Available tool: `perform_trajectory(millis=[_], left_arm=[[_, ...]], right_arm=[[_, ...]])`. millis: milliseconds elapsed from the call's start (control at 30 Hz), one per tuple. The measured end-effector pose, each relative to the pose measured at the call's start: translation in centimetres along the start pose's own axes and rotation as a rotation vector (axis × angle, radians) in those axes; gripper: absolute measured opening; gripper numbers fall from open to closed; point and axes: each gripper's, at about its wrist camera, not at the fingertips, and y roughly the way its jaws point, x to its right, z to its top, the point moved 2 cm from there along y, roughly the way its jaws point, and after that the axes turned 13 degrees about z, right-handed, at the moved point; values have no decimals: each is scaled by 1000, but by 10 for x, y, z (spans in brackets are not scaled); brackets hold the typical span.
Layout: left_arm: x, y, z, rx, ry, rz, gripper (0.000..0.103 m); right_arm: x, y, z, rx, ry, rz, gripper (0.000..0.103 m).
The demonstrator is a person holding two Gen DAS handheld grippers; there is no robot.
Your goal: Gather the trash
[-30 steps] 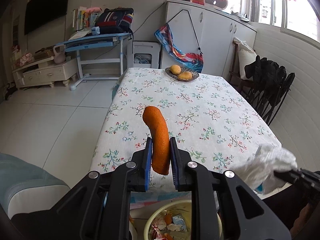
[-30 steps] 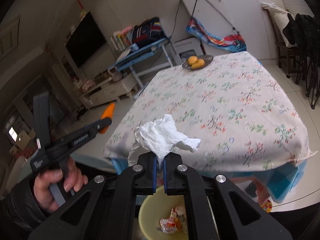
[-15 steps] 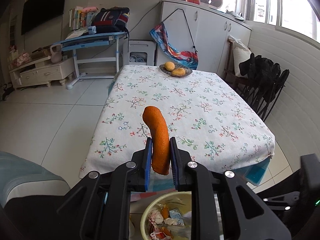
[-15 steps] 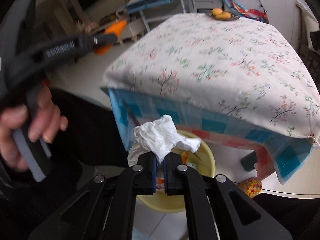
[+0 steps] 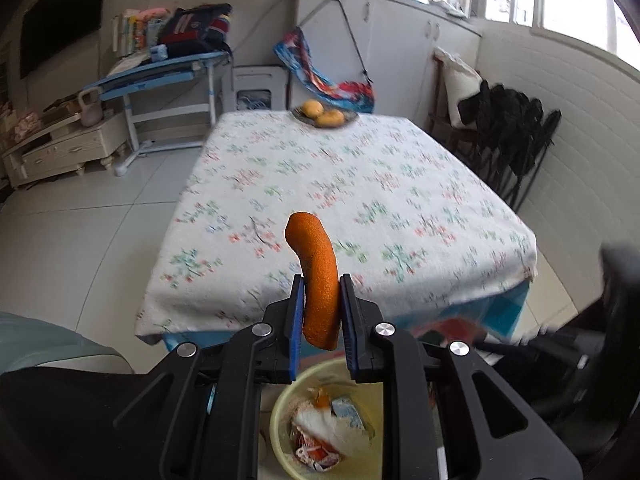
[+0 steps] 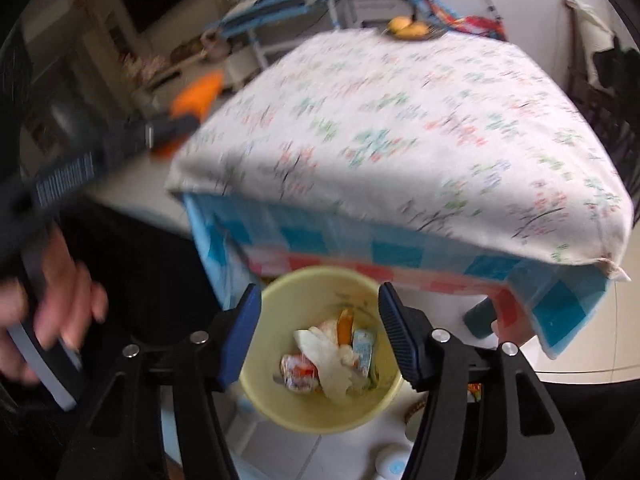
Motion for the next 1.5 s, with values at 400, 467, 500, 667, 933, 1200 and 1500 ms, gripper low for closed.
perform_trajectory(millis=[400,467,500,667,933,1200,1500], left_arm=[[64,41,-64,-308,287,-86,17],[68,44,-70,-344,309,-102,18],[70,45,-71,-354,320,-104,19],[68,43,-69,-355,302,-106,46],[52,24,-42,-189,215,-32,62],[19,-18,-1,113,20,94,88],[0,-34,19,195,-87,182,93]], right_arm=[[29,-54,13,298,132,-72,72],[32,-59,13,312,142,-71,72],[33,-61,13,317,145,-72,72],[36,-62,15,336,159,-82,76],[35,-69,15,378,146,-134,77],[19,-78,22,454,40,-246,83],[12,-73,31,468,-29,-296,87]])
